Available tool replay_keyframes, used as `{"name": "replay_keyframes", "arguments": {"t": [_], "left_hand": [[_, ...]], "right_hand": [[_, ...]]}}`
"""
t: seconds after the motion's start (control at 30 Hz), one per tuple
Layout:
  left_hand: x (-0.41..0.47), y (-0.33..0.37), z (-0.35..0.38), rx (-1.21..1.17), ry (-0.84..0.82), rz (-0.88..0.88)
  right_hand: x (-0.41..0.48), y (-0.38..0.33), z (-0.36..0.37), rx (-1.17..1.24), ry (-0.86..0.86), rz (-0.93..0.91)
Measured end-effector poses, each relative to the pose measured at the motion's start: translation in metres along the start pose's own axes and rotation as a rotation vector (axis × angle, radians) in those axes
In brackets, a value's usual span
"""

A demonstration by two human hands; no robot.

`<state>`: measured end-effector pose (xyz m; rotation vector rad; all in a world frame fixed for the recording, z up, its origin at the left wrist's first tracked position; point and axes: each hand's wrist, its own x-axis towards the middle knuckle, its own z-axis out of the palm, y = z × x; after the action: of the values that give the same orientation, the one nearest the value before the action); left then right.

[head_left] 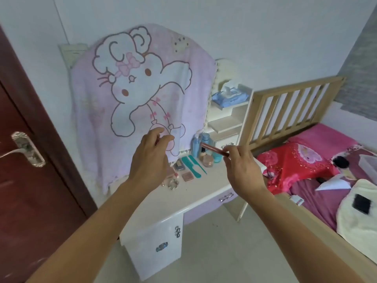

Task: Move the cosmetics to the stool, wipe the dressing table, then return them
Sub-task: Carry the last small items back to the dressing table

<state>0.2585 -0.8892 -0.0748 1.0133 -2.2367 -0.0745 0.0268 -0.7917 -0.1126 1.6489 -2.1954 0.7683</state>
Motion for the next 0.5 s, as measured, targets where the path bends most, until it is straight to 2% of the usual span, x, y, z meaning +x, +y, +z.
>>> {"name": "replay_keyframes", "arguments": {"t": [0.3,0.5], "left_hand": [[0.142,-0.004,0.139,0.035,-0.086,0.031],[0.179,-0.028,0.211,0.090,-0.164,-0.077]], "right_hand": [[0.106,0.117,0.069,-0.004,-0.010,0.091],[0.185,0.172,0.152,0.075,-0.128,0.032]]}}
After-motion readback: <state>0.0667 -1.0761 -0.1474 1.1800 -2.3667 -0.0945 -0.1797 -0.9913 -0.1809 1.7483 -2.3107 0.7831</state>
